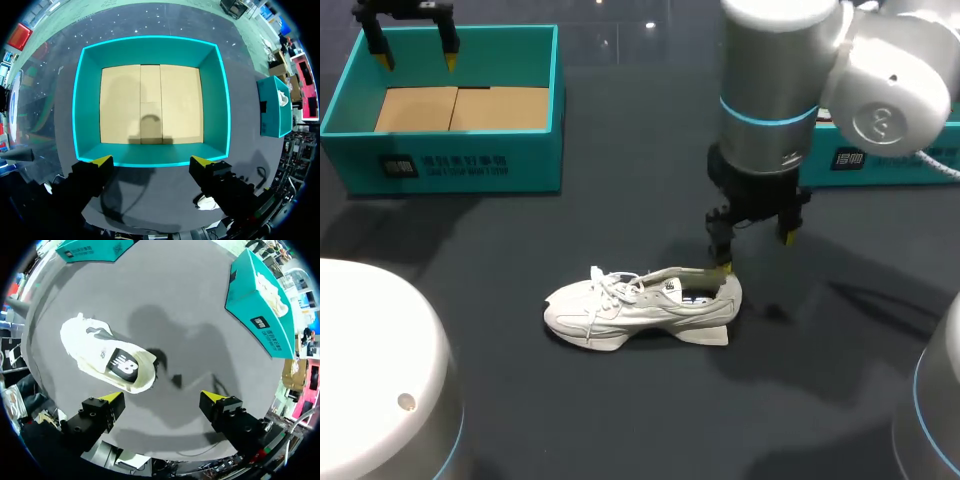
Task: Take the shoe out of the shoebox, open the shoe tongue, remove and reinsert the insole, then place the shoe into the shoebox
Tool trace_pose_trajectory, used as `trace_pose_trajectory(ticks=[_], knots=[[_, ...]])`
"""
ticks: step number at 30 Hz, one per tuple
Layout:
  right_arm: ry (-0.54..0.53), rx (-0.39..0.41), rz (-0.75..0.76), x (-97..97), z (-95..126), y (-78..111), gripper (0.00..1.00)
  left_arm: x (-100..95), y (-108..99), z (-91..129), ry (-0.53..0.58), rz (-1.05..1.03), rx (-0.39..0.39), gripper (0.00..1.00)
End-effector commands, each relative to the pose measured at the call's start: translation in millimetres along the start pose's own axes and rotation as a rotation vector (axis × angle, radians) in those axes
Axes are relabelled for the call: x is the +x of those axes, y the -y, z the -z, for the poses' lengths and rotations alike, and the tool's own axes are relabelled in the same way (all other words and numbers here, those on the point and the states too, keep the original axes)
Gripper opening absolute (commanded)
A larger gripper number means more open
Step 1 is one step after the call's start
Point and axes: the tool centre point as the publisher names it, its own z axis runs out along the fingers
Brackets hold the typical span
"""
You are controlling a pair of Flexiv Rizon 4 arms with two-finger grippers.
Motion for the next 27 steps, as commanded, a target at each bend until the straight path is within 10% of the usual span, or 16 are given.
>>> trace_pose_trajectory(ticks=[1, 14, 23, 27], knots=[[-0.266, -0.134, 0.323, -30.6, 14, 24.9, 1.00, 0.0, 0, 0, 0.000, 0.000, 0.000, 1.00], [-0.262, -0.141, 0.462, -34.5, 19, 31.0, 1.00, 0.0, 0, 0, 0.000, 0.000, 0.000, 1.00], [-0.500, -0.693, 0.692, -58.4, 10, 36.2, 1.00, 0.0, 0, 0, 0.000, 0.000, 0.000, 1.00], [-0.480, -0.816, 0.735, -66.4, 9, 39.1, 1.00, 0.0, 0, 0, 0.000, 0.000, 0.000, 1.00]])
